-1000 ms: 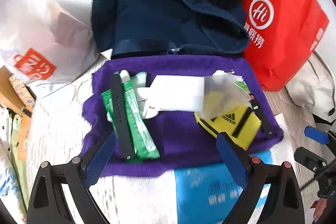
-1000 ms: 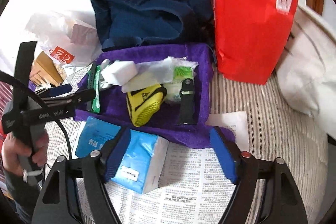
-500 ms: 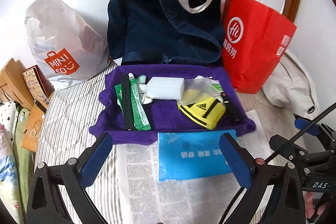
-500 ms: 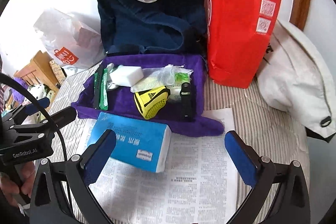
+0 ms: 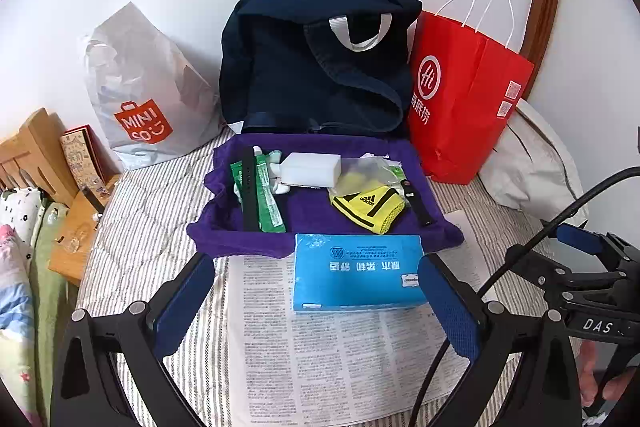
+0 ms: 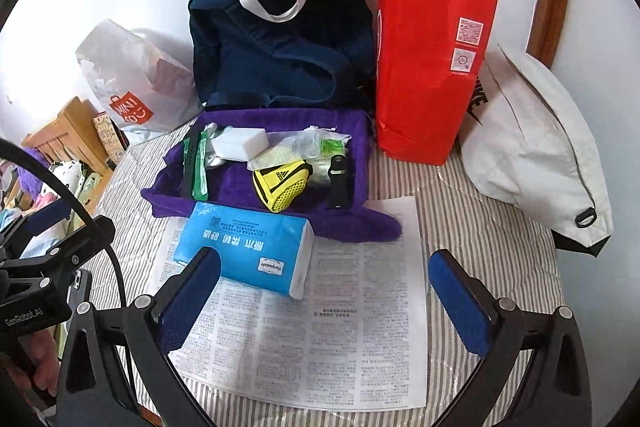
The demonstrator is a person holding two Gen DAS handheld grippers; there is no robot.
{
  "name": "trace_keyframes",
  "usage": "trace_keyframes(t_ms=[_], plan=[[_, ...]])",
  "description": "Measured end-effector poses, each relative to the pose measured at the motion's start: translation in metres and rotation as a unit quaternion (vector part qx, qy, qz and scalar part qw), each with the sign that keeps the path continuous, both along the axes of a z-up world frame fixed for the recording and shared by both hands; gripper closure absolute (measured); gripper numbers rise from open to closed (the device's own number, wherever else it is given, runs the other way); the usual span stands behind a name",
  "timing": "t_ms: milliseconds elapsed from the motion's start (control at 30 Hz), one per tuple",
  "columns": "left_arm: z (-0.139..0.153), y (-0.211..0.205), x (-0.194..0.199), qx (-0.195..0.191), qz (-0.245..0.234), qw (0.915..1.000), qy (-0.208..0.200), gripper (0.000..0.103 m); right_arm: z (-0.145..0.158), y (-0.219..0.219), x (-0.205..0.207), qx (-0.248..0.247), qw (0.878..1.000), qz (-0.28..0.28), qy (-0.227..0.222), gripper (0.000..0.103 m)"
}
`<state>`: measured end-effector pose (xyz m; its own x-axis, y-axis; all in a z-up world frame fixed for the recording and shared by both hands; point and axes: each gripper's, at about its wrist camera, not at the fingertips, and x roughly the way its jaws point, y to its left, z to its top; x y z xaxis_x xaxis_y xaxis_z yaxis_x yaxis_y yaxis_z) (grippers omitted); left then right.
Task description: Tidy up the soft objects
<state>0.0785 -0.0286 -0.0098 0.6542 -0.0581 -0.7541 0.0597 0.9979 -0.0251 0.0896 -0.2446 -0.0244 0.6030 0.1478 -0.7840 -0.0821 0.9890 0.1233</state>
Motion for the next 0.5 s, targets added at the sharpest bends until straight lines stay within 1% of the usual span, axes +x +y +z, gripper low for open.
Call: trace_keyframes(t_ms=[500], plan=[[0.0048,0.0020,-0.0065,0.006,0.003,1.0000,-0.003,0.000,0.0088,0.0045,-0.0103,-0.005,1.000,0.003,-0.007,0.001]])
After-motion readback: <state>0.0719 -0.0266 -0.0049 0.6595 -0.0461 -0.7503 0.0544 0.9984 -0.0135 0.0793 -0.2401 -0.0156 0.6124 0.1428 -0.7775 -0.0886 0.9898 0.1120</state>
